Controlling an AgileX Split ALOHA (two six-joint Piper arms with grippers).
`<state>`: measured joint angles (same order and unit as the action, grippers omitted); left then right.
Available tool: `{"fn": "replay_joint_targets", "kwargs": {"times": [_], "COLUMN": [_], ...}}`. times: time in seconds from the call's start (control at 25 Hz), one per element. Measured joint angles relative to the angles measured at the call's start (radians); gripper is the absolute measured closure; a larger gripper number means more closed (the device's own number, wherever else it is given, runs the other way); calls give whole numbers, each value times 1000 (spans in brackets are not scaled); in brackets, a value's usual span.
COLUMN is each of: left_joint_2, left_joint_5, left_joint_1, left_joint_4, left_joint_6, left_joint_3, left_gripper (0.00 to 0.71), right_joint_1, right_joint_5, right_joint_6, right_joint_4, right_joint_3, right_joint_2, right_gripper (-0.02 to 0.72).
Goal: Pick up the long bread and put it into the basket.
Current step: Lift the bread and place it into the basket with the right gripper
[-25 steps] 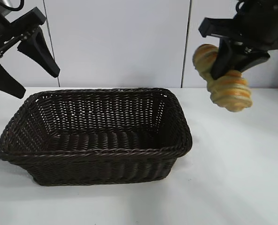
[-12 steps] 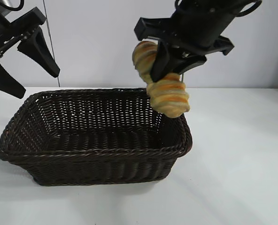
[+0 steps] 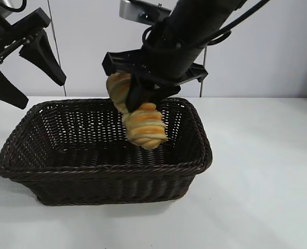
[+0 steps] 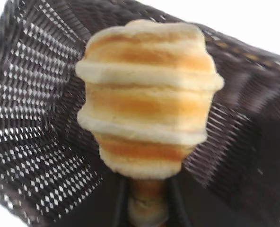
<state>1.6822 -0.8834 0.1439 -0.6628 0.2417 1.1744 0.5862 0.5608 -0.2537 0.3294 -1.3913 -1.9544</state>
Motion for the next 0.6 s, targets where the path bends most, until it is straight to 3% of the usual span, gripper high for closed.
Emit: {"fn": "replay_joint_targets", "kwargs": {"times": [0.16,0.44,0.6], "left_joint_2": [0,0,0], "left_joint_5": [0,0,0], "left_joint_1": [0,0,0], "left_joint_4": [0,0,0], "left_joint_6": [0,0,0], "left_joint_3": [0,0,0], "left_gripper": [171,171,171], "right_joint_1": [0,0,0], "right_joint_5": [5,19,44], "right_joint_6": [-32,-59,-62], "right_joint_4": [1,1,0], "right_joint_3": [0,0,-1], "right_joint_2": [0,0,2], "right_gripper": [501,268,216]}}
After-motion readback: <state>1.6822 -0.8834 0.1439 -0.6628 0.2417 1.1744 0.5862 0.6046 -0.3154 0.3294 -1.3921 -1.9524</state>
